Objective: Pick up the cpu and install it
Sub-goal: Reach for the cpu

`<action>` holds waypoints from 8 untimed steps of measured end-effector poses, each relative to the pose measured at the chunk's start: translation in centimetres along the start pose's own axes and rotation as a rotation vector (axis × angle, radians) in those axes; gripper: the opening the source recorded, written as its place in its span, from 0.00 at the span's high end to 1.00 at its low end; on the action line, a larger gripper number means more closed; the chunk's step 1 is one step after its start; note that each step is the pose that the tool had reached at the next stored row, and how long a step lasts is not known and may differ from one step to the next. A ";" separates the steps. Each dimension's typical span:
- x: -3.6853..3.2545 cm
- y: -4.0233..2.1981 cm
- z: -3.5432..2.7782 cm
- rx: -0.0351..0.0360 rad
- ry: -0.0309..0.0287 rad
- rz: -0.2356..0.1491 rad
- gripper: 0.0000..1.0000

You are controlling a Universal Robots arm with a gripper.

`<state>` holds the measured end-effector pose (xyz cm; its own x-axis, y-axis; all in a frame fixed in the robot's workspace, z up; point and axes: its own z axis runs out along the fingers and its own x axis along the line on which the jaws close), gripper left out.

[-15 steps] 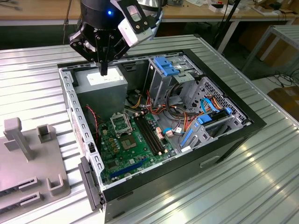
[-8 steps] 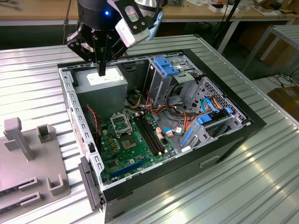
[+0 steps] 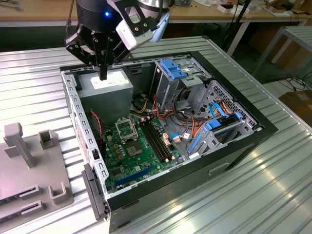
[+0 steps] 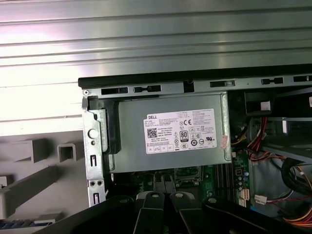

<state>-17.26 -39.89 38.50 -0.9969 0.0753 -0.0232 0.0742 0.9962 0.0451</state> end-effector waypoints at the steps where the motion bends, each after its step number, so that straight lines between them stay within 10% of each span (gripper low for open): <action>1: 0.09 -0.01 0.00 0.0000 0.0000 0.000 0.89; 8: 0.48 -0.04 0.04 0.0000 0.0000 0.000 0.89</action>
<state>-17.74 -39.88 38.45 -0.9969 0.0753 -0.0232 0.0742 0.9962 0.0451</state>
